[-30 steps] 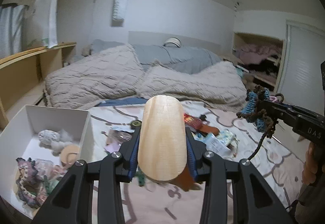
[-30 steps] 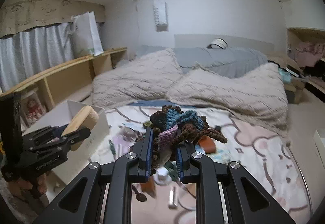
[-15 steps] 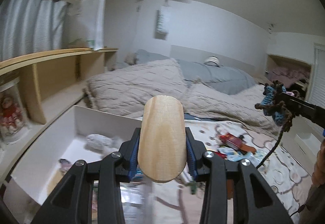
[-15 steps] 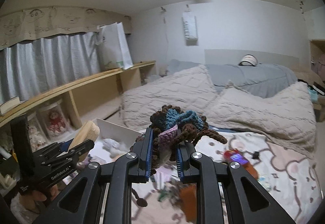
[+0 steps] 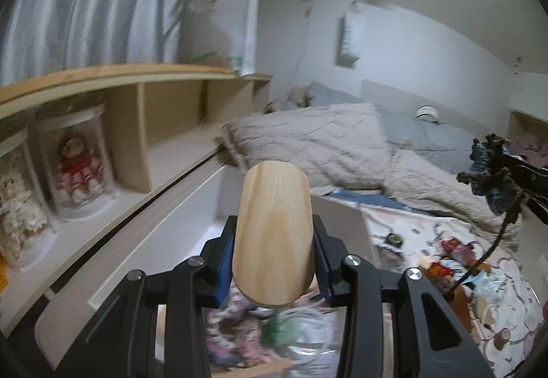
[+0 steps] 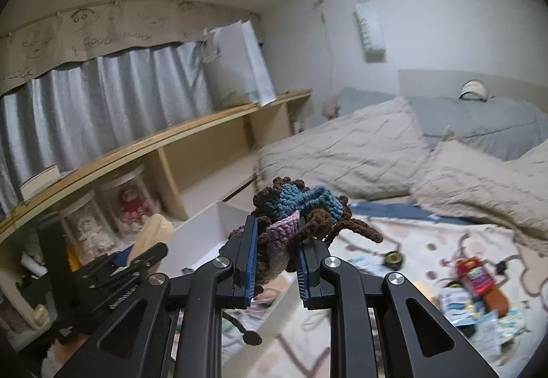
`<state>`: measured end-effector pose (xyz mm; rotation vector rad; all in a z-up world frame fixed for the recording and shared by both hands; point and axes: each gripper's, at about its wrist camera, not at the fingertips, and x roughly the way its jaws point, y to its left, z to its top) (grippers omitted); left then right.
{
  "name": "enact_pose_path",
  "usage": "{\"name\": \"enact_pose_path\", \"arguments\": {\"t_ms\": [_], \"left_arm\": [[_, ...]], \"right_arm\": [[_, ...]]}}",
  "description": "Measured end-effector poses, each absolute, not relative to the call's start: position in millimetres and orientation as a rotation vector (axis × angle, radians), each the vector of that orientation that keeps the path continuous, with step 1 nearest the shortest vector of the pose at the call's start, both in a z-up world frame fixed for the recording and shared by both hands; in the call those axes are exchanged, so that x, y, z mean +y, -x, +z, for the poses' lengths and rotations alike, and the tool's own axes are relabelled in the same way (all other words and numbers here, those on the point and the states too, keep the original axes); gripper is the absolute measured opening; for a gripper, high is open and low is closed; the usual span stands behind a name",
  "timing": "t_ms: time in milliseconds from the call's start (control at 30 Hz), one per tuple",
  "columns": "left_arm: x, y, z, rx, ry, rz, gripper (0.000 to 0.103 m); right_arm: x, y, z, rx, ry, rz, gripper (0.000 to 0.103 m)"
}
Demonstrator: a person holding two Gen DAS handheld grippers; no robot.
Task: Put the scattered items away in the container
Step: 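Carry the crochet bundle with the right tool while the left tool carries the wooden piece to the box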
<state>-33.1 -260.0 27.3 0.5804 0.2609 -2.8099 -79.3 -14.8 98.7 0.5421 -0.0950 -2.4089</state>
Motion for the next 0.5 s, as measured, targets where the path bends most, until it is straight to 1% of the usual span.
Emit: {"name": "enact_pose_path", "arguments": {"t_ms": [333,500], "left_arm": [[-292.9,41.1,-0.2,0.309,-0.706,-2.71,0.039],[-294.9,47.3,-9.5,0.289,-0.759,-2.695,0.039]], "right_arm": [[-83.8,88.6,60.1,-0.054,-0.706,-2.246,0.02],[-113.3,90.8,29.5,-0.031,-0.826,-2.169,0.02]]}}
